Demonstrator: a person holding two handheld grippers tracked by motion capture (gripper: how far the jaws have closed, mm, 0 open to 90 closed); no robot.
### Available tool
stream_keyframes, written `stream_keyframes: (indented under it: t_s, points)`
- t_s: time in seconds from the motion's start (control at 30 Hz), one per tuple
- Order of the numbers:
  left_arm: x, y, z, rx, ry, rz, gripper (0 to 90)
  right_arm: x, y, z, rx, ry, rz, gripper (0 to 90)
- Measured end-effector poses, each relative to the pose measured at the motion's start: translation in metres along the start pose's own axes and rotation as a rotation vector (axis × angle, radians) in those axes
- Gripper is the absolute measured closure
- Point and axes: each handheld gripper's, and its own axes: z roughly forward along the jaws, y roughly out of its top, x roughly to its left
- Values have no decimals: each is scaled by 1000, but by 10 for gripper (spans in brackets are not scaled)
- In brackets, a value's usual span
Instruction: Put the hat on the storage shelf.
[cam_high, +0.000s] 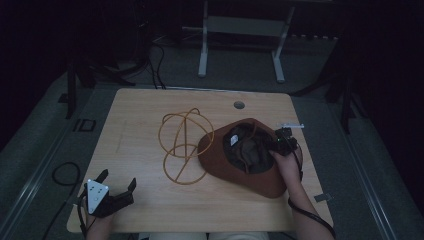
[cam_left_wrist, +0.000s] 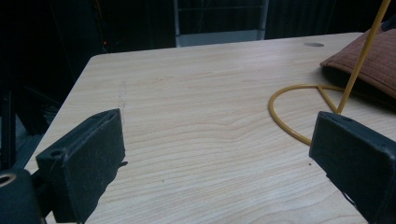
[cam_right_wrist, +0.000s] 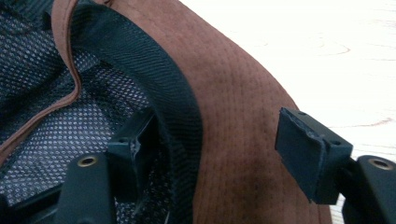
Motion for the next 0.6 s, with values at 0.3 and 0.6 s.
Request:
stream_keyframes:
  t_s: [0.3,0.6]
  points:
    - [1,0,0,5,-1,-5,41,9,-5,7,20,-101,-87,630]
    - [1,0,0,8,9,-4,41,9,-2,-9,-58,-144,-67,853]
